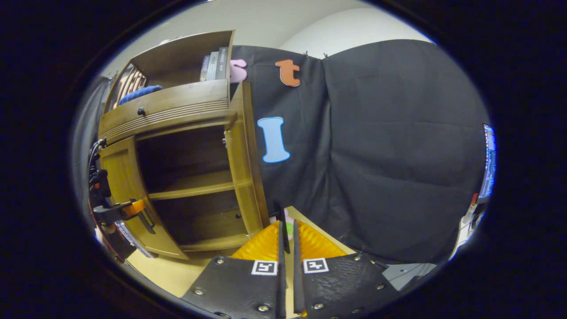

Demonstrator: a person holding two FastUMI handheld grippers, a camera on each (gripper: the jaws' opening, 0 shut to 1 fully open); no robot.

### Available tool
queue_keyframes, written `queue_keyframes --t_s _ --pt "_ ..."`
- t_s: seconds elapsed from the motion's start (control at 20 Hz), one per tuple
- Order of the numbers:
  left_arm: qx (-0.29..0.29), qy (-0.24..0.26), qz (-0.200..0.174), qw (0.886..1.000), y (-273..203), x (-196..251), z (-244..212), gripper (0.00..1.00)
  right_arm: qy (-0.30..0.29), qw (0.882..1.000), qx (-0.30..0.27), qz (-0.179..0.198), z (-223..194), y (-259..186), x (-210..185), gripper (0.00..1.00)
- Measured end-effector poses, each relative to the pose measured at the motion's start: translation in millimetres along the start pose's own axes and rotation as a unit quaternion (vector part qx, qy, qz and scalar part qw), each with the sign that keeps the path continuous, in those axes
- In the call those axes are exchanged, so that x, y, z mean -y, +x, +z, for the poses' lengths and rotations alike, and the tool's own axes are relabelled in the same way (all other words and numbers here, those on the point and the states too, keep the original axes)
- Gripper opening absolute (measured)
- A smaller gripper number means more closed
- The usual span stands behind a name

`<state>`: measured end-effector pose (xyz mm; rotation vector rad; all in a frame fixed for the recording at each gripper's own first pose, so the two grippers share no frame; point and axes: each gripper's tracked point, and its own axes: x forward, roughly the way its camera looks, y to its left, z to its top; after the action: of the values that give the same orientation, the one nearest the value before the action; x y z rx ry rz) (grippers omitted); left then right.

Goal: Open the right door of the double-door shoe cabinet with the right hand, and open the left door with the left hand.

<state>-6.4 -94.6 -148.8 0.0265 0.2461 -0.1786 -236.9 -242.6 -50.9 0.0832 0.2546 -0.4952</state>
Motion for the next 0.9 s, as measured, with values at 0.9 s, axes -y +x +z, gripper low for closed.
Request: queue_keyframes --t_s 0.9 --pt "0.011 -0.041 -0.011 0.999 -92 -32 -4 0.29 -0.028 0.984 -0.044 0.169 -42 9 -130 0.07"
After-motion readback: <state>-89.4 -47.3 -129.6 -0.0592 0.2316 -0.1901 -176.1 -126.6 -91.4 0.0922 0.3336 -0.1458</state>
